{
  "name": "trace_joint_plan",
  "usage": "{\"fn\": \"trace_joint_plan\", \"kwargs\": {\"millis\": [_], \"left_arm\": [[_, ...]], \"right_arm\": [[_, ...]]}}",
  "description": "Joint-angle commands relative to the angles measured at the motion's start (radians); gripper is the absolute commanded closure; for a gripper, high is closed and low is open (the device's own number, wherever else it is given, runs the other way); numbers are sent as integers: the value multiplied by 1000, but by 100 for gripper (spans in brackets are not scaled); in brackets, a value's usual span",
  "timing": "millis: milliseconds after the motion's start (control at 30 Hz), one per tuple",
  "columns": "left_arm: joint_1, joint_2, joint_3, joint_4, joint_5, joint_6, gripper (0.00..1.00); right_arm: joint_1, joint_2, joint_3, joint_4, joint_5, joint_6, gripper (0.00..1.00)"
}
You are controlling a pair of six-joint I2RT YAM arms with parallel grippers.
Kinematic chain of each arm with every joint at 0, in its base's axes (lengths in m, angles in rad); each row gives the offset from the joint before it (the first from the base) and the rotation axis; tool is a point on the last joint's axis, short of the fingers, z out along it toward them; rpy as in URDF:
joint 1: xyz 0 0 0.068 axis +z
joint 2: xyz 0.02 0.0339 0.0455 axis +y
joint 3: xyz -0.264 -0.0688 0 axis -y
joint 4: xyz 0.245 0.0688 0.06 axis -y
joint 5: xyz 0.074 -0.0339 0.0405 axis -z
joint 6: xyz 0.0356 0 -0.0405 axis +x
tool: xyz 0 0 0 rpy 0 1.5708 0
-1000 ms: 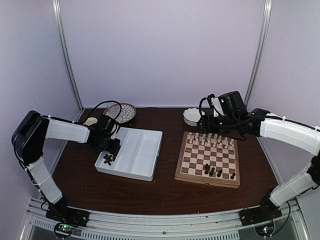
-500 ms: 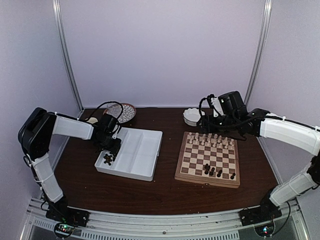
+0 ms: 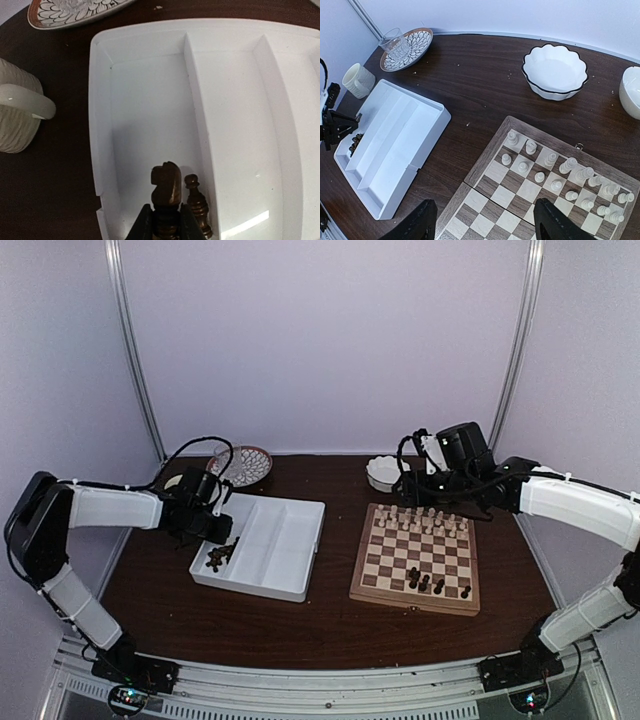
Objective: Set up the chess pieces on the board
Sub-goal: Pick up the chess pile from the chessboard, then pass from the left arm to the right
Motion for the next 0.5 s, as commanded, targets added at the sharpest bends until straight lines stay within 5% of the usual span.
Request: {"fn": "trace_joint_plan", "kwargs": {"millis": [0,333,467], "left_arm": [[7,-128,-74,142,49,-1,87],[-67,-331,-253,436,509,39,87],[-159,-338,-267,470,562,92,88]], "right_arm": [[2,-9,-11,31,-45,-19,30],[51,10,-12,118,-338,-45,30],[89,36,-7,149,-419,-50,30]]}}
